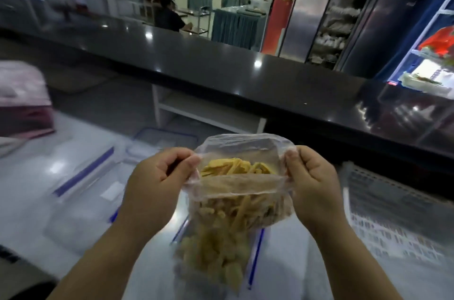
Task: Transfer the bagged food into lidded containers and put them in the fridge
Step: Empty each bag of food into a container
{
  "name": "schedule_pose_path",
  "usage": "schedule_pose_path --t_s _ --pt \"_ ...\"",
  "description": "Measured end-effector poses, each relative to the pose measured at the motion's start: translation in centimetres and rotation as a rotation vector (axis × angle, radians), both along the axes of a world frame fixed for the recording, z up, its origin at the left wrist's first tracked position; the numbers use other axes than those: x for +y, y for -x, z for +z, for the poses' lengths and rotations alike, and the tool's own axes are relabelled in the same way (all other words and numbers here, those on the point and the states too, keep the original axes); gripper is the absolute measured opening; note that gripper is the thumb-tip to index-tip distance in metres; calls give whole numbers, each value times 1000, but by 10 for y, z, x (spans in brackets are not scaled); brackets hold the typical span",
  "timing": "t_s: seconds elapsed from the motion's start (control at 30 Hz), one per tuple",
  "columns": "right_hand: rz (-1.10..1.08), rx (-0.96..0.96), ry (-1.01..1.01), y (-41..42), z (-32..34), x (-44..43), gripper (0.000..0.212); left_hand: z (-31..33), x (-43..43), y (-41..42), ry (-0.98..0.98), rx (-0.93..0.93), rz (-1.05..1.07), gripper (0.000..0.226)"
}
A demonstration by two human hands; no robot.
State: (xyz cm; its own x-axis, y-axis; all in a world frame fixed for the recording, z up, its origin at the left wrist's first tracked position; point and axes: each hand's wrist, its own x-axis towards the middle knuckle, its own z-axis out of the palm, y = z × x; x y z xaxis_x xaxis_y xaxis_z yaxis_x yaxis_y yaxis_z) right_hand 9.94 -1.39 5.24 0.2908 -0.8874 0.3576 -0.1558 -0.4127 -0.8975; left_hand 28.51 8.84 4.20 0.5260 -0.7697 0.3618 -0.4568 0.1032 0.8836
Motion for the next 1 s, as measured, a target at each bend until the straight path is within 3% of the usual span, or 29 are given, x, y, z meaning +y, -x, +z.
schedule_pose_path --t_s 0.37,0.53,0.77,0.87,1.0 --pt "97 -158 -195 -195 -32 79 35 -14 81 -187 -25 146 29 22" --pt "29 -172 -316 -247 -45 102 36 -22 89 -241 -98 202 -19 22" --pt "-123 -137 -570 -288 -55 91 38 -33 56 -280 -264 449 -108 22" --pt "-178 -102 -635 -293 -57 78 43 -41 38 -284 -322 379 -115 22" --pt "-241 23 -671 -297 -66 63 33 -55 20 -285 -409 225 -79 21"
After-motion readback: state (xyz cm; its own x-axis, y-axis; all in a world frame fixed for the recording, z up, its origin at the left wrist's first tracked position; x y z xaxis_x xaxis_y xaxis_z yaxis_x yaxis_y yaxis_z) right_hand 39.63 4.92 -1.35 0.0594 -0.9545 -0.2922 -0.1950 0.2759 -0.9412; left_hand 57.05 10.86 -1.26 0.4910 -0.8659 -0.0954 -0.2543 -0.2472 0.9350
